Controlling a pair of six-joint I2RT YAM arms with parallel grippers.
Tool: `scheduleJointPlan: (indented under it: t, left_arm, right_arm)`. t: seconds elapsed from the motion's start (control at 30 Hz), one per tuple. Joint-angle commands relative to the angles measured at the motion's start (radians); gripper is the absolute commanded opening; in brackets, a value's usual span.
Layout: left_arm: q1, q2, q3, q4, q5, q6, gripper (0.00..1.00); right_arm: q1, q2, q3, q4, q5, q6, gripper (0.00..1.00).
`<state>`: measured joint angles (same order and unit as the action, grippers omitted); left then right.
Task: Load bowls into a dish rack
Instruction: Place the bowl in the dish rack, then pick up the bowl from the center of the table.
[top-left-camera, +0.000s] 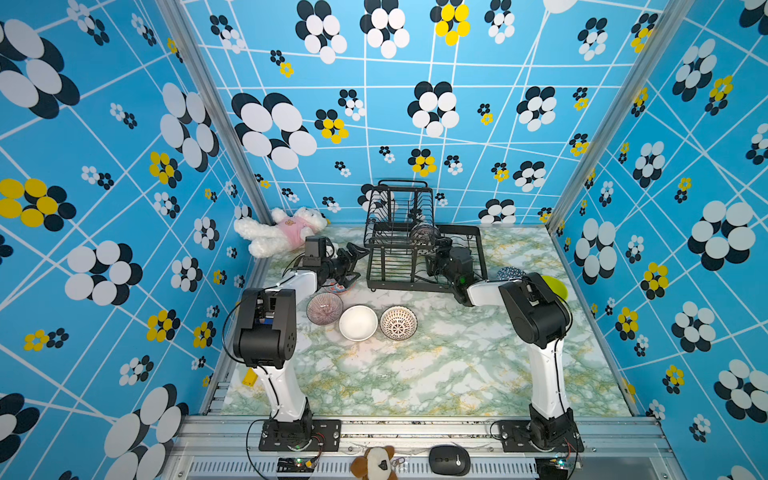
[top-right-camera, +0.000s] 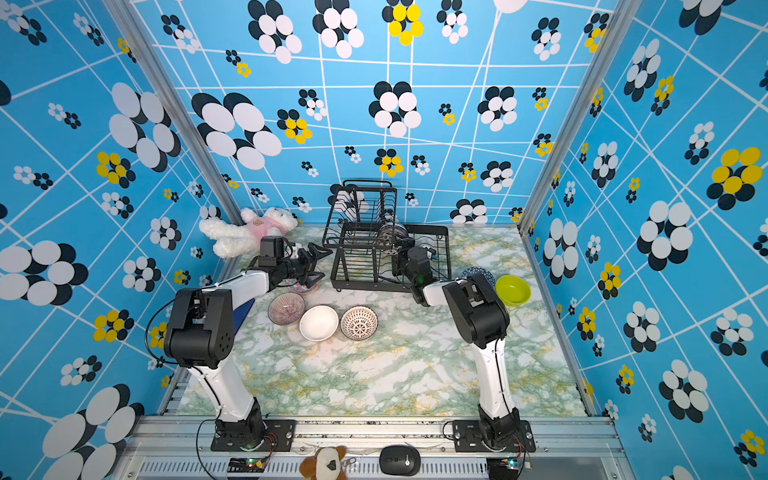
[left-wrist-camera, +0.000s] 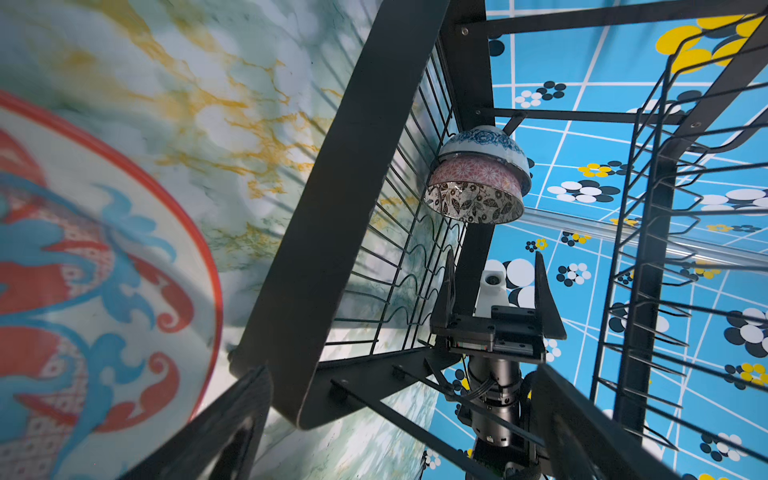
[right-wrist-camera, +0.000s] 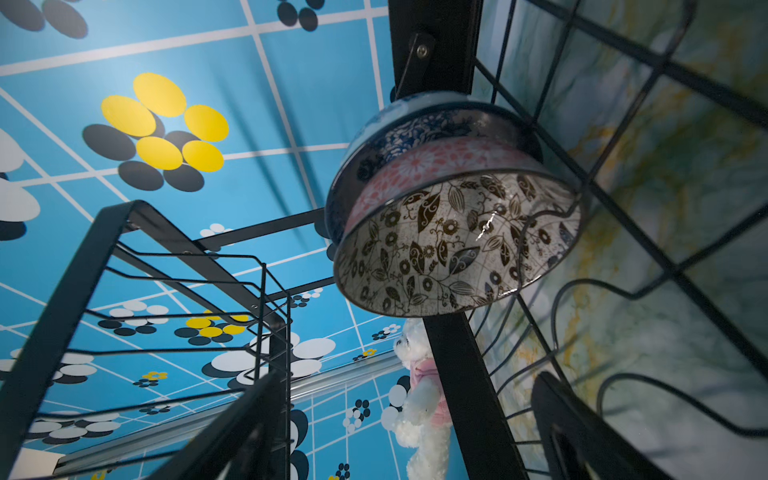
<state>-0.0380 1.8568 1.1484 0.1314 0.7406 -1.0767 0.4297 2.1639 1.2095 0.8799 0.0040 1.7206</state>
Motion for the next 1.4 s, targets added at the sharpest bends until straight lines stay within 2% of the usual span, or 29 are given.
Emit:
scheduleJointPlan:
  t: [0.0,0.33,0.57,0.7,0.8,0.97,1.07,1.2,1.3,1.37]
  left_arm:
    - [0.024,-0.032,0.037,-0.043,-0.019,0.042,0.99]
    - [0.083,-0.084,0.042,-0.091,-0.046,0.08,0.99]
    - [0.099,-0.256,0.032,-0.228,-0.198,0.152,0.99]
    - [0.095,-0.367,-0.038,-0.269,-0.247,0.137,0.99]
    - [0.083,-0.48,-0.144,-0.25,-0.284,0.144,0.99]
    - [0.005,-0.637,-0.287,-0.248,-0.325,0.213,0.99]
    - [-0.104,-0.696,-0.335,-0.278,-0.381,0.268,0.99]
    - [-0.264,-0.732,-0.397,-0.28,-0.447,0.301,0.99]
    - [-0.331,-0.735,-0.445,-0.249,-0.461,0.28,0.99]
    - [-0.359,-0.735,-0.468,-0.229,-0.466,0.27,0.99]
  right_arm:
    - [-0.004,-0.078,-0.039,0.045,-0.016,-0.024,0.99]
    - [-0.034,-0.228,-0.169,0.002,-0.048,-0.13,0.99]
    - [-0.081,-0.425,-0.26,-0.223,-0.079,-0.365,0.99]
    - [-0.089,-0.542,-0.275,-0.421,-0.058,-0.557,0.99]
    - [-0.089,-0.599,-0.278,-0.534,-0.067,-0.665,0.99]
    - [-0.073,-0.669,-0.29,-0.741,-0.058,-0.833,0.99]
    - [-0.023,-0.702,-0.298,-0.86,-0.012,-0.937,0.99]
    - [0.085,-0.723,-0.334,-0.944,0.055,-1.014,0.99]
    - [0.175,-0.707,-0.353,-0.965,0.096,-1.029,0.99]
    - [0.237,-0.681,-0.349,-0.965,0.12,-1.033,0.96]
